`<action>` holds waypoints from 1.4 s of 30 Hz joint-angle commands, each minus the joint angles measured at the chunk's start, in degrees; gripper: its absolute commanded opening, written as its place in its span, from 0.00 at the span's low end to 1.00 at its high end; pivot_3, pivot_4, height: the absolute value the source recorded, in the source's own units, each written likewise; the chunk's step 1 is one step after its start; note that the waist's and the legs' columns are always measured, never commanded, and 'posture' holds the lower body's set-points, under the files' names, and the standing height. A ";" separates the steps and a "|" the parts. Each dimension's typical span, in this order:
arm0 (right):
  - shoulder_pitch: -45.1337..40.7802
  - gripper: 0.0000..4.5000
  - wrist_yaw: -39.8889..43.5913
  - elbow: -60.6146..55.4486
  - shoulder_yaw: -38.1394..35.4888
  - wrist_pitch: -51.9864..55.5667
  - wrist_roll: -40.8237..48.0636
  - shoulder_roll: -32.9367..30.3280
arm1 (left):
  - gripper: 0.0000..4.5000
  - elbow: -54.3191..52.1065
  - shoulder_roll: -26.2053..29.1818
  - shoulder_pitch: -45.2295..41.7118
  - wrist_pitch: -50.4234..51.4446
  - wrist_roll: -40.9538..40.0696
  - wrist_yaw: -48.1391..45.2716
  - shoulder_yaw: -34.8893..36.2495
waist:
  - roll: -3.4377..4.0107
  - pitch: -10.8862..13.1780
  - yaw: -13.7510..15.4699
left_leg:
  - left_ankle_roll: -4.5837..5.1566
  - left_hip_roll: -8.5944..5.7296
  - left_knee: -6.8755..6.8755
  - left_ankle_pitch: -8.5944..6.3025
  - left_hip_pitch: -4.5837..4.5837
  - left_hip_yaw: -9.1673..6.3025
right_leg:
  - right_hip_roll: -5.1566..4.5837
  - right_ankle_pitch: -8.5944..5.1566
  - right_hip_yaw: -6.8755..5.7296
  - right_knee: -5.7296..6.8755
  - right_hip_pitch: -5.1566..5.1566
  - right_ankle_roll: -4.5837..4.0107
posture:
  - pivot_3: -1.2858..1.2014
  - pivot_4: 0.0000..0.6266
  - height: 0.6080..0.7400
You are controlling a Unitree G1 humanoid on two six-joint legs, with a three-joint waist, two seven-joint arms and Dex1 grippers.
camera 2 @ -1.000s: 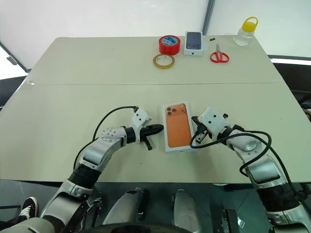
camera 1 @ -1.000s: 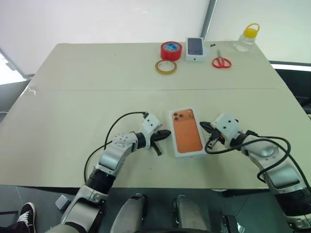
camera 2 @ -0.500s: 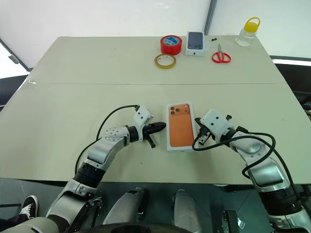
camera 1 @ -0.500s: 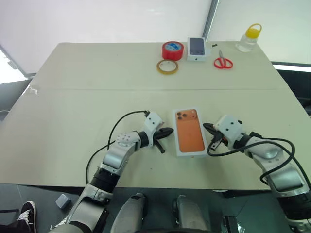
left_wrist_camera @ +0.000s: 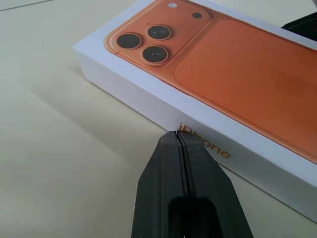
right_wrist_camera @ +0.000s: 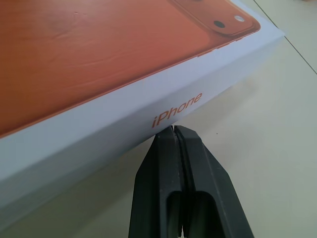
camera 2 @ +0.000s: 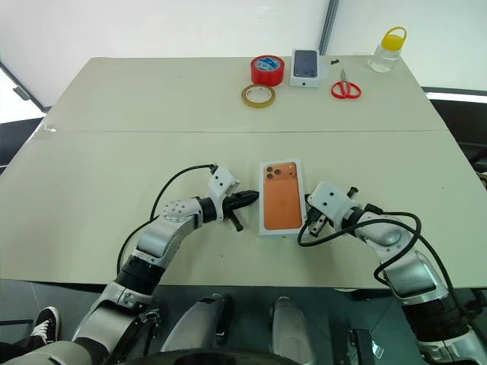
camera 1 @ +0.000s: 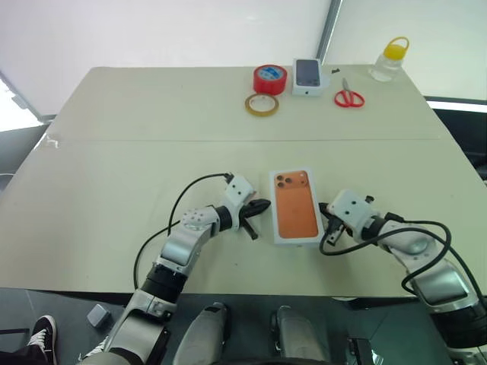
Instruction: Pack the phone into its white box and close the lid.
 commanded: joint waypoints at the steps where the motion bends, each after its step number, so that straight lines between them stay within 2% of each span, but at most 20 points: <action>1: -1.74 0.01 0.56 0.01 -1.63 -0.26 0.79 0.71 | 0.00 -2.94 -1.35 -0.24 -0.33 -1.12 -0.14 -0.48 | 0.01 0.00 0.07 | 0.00 0.00 0.00 0.00 0.00 0.00 | 0.00 0.00 0.00 0.00 0.00 0.00 | 0.52 0.24 1.00; 3: -1.62 0.01 1.33 0.05 -1.26 -1.20 0.11 0.16 | 0.00 -2.61 -1.16 -0.16 -2.79 0.38 -0.07 -1.37 | 0.00 0.00 0.12 | 0.00 -0.01 0.01 0.00 0.00 0.00 | 0.00 0.00 0.00 0.00 0.00 0.00 | 0.52 0.24 1.00; 8: -2.14 0.01 1.46 1.34 -0.87 -2.16 -2.07 -0.46 | 0.00 -3.51 -1.89 -0.19 -0.05 -1.54 0.19 0.17 | 0.01 0.00 0.10 | -0.05 -0.01 0.01 0.03 0.00 0.00 | 0.00 0.00 0.00 0.01 0.00 0.00 | 0.52 0.24 1.00; 13: -6.31 0.01 -2.72 6.63 -5.00 -2.05 -3.43 -0.08 | 0.00 -3.02 -0.68 0.06 -0.44 -0.35 -0.05 -0.14 | 0.01 -0.01 0.05 | -0.12 -0.01 0.02 0.07 0.00 0.01 | 0.00 0.00 0.00 0.03 0.00 0.00 | 0.52 0.24 1.00; 16: -8.27 0.01 -3.37 6.35 -7.61 -1.59 -0.55 1.73 | 0.00 -3.20 -0.58 0.27 -0.23 -0.43 -0.17 -0.27 | 0.01 -0.01 0.05 | -0.27 0.00 0.01 0.16 0.00 0.02 | 0.00 0.00 0.00 0.03 0.00 0.00 | 0.52 0.24 1.00; 21: -10.48 0.01 0.34 2.13 -10.00 -1.97 7.46 5.01 | 0.00 -3.18 -0.56 0.41 -1.56 0.24 0.25 -0.52 | 0.01 -0.01 -0.03 | -0.27 0.01 0.01 0.16 0.00 0.02 | 0.02 0.00 0.01 0.03 -0.01 0.00 | 0.52 0.24 1.00; 23: -7.92 0.01 3.48 -0.76 -8.09 -1.24 9.71 5.42 | 0.00 -2.98 -0.70 0.24 -1.31 0.12 0.67 -0.08 | 0.01 -0.01 0.03 | -0.26 0.02 0.01 0.15 0.00 0.01 | 0.02 0.00 0.01 0.03 0.00 0.00 | 0.52 0.24 1.00; 27: -3.68 0.01 6.13 -1.91 -4.25 0.95 8.43 4.09 | 0.00 -3.08 -0.65 -0.58 -1.13 -0.44 1.21 1.17 | -0.03 -0.03 0.12 | -0.23 -0.01 0.04 0.13 0.00 0.00 | 0.00 0.00 -0.01 -0.01 0.04 0.00 | 0.52 0.24 1.00; 32: -0.77 0.01 6.90 0.62 1.83 -1.66 0.77 0.90 | 0.00 -2.43 -0.26 -1.10 -1.49 -0.29 1.06 1.35 | -0.03 -0.11 -0.02 | -0.16 -0.01 0.04 0.09 0.06 0.02 | 0.01 0.00 0.01 0.05 0.05 0.00 | 0.52 0.24 1.00; 38: -3.19 0.01 5.72 -0.57 0.10 -1.41 2.73 3.32 | 0.00 -1.86 -3.39 -4.61 0.43 -4.27 2.34 4.83 | -0.08 -0.13 0.02 | -0.07 0.03 0.06 0.04 0.09 0.01 | 0.03 0.00 0.00 0.05 0.10 0.00 | 0.52 0.24 1.00; 42: -7.94 0.01 4.64 1.11 -3.03 0.36 5.13 5.52 | 0.00 5.79 -6.18 -10.69 -1.89 -3.47 3.19 5.27 | -0.09 -0.12 -0.01 | -0.23 0.01 0.09 0.14 0.08 0.01 | 0.03 0.00 -0.01 0.05 0.10 0.00 | 0.52 0.24 1.00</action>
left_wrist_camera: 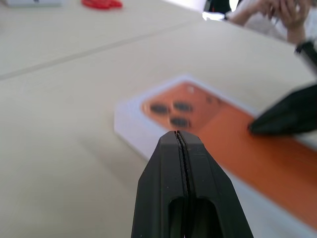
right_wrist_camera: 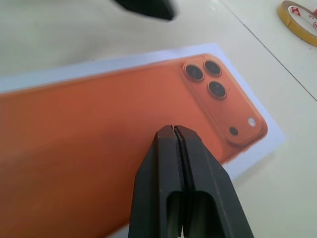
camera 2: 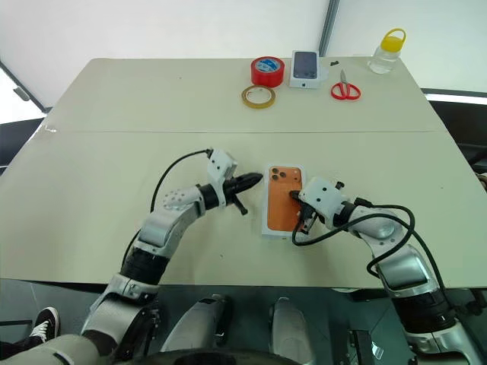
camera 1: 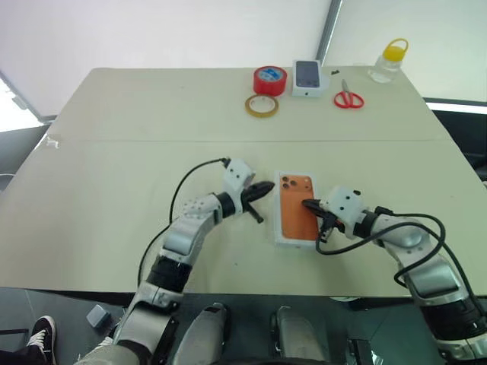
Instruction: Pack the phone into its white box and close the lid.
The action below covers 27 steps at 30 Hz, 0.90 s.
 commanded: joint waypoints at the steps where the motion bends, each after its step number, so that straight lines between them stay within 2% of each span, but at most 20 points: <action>1: -3.92 0.01 -0.62 0.86 -2.75 0.73 1.85 0.66 | 0.00 6.48 -2.04 -4.59 -3.68 0.61 0.61 0.16 | 0.00 0.00 0.04 | -0.06 -0.01 -0.01 0.04 0.00 0.01 | 0.00 0.00 -0.01 0.00 -0.01 0.00 | 0.52 0.24 1.00; 6: -5.40 0.01 -1.90 5.12 -1.50 0.10 -1.41 -0.14 | 0.00 19.87 -3.46 -9.26 -10.46 5.91 0.53 -3.29 | -0.01 0.00 0.08 | -0.09 -0.02 -0.03 0.05 -0.01 0.02 | 0.01 0.00 -0.04 -0.02 -0.03 0.01 | 0.52 0.24 1.00; 9: -2.01 0.01 -0.25 4.34 1.29 2.80 -3.08 -1.52 | 0.00 25.44 -3.24 -9.01 -12.31 9.15 0.78 -5.49 | 0.00 -0.03 0.11 | -0.09 -0.03 -0.03 0.05 -0.02 0.04 | 0.01 0.00 -0.04 -0.01 -0.04 0.01 | 0.52 0.24 1.00; 12: 2.74 0.01 4.05 1.17 4.46 5.68 -3.14 -4.24 | 0.00 25.12 -2.89 -7.32 -9.05 8.97 -0.85 -5.77 | -0.15 -0.51 0.12 | -0.02 -0.02 -0.02 0.01 0.04 0.02 | -0.01 -0.01 -0.03 -0.04 0.08 0.02 | 0.52 0.24 1.00; 16: 3.00 0.01 2.28 -0.97 1.96 7.29 -0.58 -2.17 | 0.00 20.27 -2.31 -5.26 -5.30 4.88 -4.21 -3.05 | -0.58 -1.27 -0.25 | 0.26 0.03 -0.07 -0.18 0.22 -0.02 | 0.03 -0.05 -0.04 -0.08 0.26 0.06 | 0.52 0.24 1.00; 17: 2.63 0.00 2.80 -1.52 0.71 8.96 1.78 -1.36 | 0.06 18.45 -1.94 -4.54 -4.42 4.02 -4.87 -2.53 | -0.57 -1.29 -0.40 | 0.26 0.03 -0.07 -0.18 0.25 -0.02 | 0.03 -0.04 -0.03 -0.08 0.28 0.06 | 0.52 0.24 1.00; 19: 1.46 0.12 4.05 -3.18 -3.10 13.55 8.90 1.03 | 0.19 13.92 -0.84 -2.51 -3.46 2.39 -7.39 -2.39 | -0.57 -1.29 -0.70 | 0.26 0.04 -0.07 -0.18 0.29 -0.02 | 0.02 -0.04 0.02 -0.07 0.32 0.05 | 0.52 0.24 1.00; 20: 1.08 0.18 5.22 -4.22 -4.32 14.97 11.87 1.54 | 0.29 11.25 -0.05 -1.30 -2.44 1.55 -8.76 -2.66 | -0.56 -1.28 -1.11 | 0.26 0.06 -0.09 -0.18 0.29 -0.03 | 0.03 -0.04 0.02 -0.06 0.31 0.04 | 0.52 0.24 1.00; 22: 1.24 0.42 7.70 -5.51 -4.12 12.74 12.40 0.28 | 0.55 5.65 1.73 1.26 -2.30 0.61 -10.31 -2.92 | -0.47 -1.23 -1.34 | 0.26 0.06 -0.12 -0.18 0.21 -0.05 | 0.02 -0.04 0.04 -0.05 0.20 0.03 | 0.52 0.24 1.00; 23: 0.92 0.52 8.00 -5.36 -4.49 12.32 12.64 -0.01 | 0.64 3.09 2.69 2.23 -1.40 -0.16 -10.72 -2.55 | -0.43 -1.20 -1.35 | 0.26 0.06 -0.11 -0.18 0.16 -0.05 | 0.02 -0.04 0.04 -0.04 0.15 0.03 | 0.52 0.24 1.00; 25: -0.56 0.77 7.53 -4.17 -6.01 12.36 13.77 0.35 | 0.90 -0.81 4.49 3.45 -0.72 -1.01 -11.19 -1.85 | -0.42 -1.17 -1.30 | 0.26 0.04 -0.09 -0.18 0.15 -0.05 | 0.01 -0.04 0.04 -0.03 0.14 0.03 | 0.52 0.24 1.00; 26: -1.69 0.90 7.06 -3.06 -6.53 11.43 13.40 0.26 | 1.00 -2.80 5.46 3.74 -0.06 -1.58 -10.84 -0.95 | -0.39 -1.15 -1.32 | 0.26 0.04 -0.08 -0.18 0.14 -0.05 | 0.00 -0.03 0.04 -0.03 0.14 0.02 | 0.52 0.24 1.00; 27: -3.13 0.99 6.86 -1.88 -7.02 10.71 13.32 0.18 | 1.00 -4.86 6.55 3.80 0.96 -2.56 -10.67 0.31 | -0.36 -1.12 -1.34 | 0.26 0.03 -0.08 -0.18 0.14 -0.05 | -0.01 -0.03 0.04 -0.02 0.12 0.01 | 0.52 0.24 1.00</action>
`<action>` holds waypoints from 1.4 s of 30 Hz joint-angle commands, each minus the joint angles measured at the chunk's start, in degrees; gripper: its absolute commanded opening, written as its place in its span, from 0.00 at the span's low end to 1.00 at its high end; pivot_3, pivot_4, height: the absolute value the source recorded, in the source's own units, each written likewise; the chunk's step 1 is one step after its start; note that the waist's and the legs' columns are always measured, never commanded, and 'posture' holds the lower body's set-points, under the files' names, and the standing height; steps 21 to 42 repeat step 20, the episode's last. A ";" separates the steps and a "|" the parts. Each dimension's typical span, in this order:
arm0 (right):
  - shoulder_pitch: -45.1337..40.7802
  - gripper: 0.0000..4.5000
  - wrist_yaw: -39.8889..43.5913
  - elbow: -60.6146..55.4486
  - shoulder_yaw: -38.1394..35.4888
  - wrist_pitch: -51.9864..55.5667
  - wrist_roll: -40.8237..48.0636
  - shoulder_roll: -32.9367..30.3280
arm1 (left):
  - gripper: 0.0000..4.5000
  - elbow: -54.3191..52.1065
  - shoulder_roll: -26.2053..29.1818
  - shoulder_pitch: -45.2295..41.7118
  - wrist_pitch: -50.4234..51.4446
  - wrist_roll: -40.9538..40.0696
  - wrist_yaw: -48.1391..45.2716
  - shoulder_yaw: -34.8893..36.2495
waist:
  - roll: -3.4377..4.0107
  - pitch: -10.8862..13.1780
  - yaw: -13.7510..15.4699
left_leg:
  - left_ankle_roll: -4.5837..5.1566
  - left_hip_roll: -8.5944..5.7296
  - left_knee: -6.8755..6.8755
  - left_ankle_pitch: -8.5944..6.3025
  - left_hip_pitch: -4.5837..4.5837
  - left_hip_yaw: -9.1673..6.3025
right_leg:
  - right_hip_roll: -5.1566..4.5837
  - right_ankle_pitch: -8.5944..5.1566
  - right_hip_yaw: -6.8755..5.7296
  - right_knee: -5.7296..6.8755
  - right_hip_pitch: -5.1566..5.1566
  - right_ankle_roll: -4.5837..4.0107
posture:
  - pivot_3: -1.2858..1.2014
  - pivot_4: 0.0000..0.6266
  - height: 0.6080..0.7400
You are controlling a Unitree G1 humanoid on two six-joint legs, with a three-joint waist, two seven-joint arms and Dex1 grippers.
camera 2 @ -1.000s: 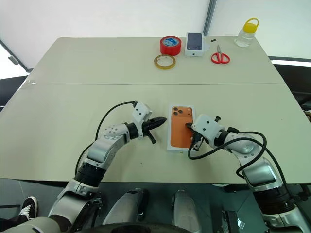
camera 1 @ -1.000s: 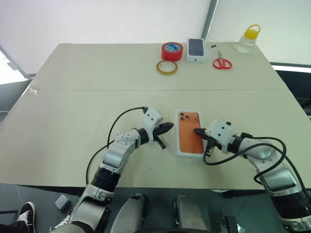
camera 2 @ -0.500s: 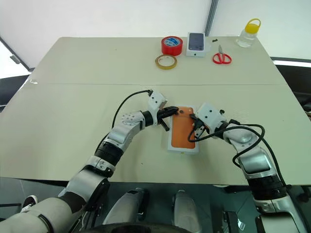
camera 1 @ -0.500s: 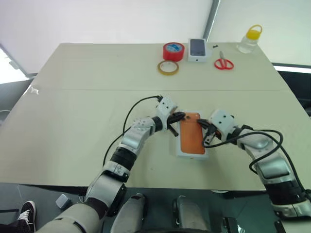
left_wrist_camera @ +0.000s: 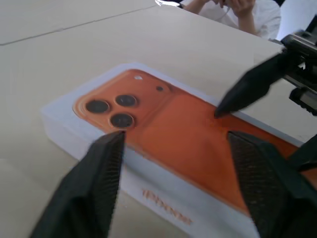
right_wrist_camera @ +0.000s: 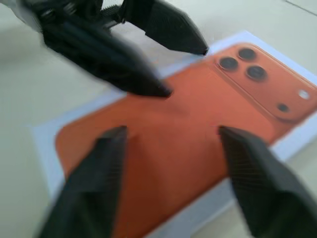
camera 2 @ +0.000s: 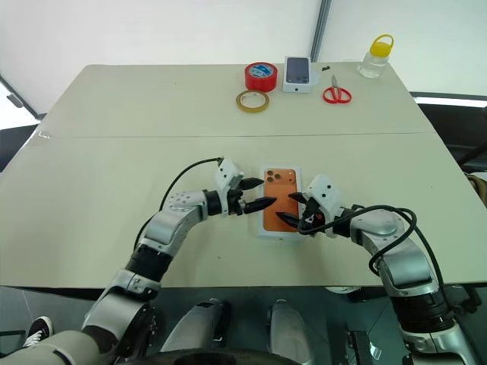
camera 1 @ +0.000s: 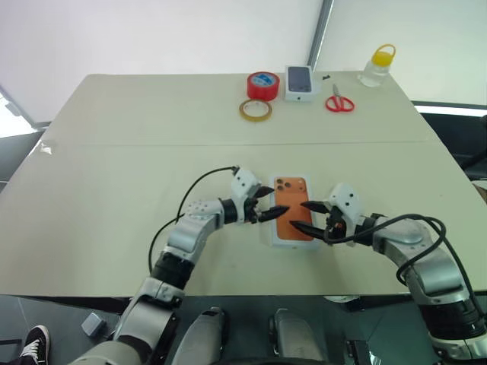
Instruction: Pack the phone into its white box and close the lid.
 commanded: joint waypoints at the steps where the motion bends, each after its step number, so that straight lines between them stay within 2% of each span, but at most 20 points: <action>1: -4.51 0.99 -0.60 1.61 -3.62 -2.93 0.79 -0.57 | 1.00 -7.92 2.58 -0.42 2.15 -3.16 0.13 3.59 | 0.03 0.06 -0.02 | 0.00 -0.01 0.00 0.00 -0.01 0.00 | 0.00 0.00 0.00 0.01 -0.01 -0.01 | 0.52 0.24 1.00; 5: -7.57 0.99 0.84 4.77 -5.61 -3.16 3.24 -0.58 | 1.00 -14.48 8.20 0.95 5.97 -6.17 -0.61 7.07 | 0.03 0.07 0.07 | 0.00 0.00 -0.02 0.00 -0.08 0.00 | 0.00 0.00 -0.01 0.00 -0.10 -0.01 | 0.52 0.24 1.00; 10: -5.88 0.99 5.28 5.27 -9.33 -5.18 5.47 -4.25 | 1.00 -17.61 18.52 8.45 4.00 -9.07 -4.16 14.67 | 0.24 0.19 -0.02 | -0.01 0.01 -0.04 0.01 -0.11 0.02 | -0.01 0.00 0.03 -0.01 -0.15 -0.01 | 0.52 0.24 1.00; 18: 0.96 0.99 11.63 8.19 -14.03 -9.07 6.03 -10.76 | 1.00 -21.82 24.55 21.07 3.11 -11.08 -2.35 22.96 | 0.26 0.27 0.29 | 0.07 -0.02 -0.05 -0.05 -0.14 0.02 | -0.13 0.00 -0.01 -0.08 -0.13 -0.03 | 0.52 0.24 1.00; 42: 1.48 0.99 12.06 9.05 -13.98 -10.11 5.66 -11.19 | 1.00 -22.61 25.49 22.51 2.25 -11.08 -1.77 24.36 | 0.27 0.27 0.29 | 0.07 -0.02 -0.08 -0.04 -0.14 0.02 | -0.14 -0.01 -0.01 -0.07 -0.14 -0.03 | 0.52 0.24 1.00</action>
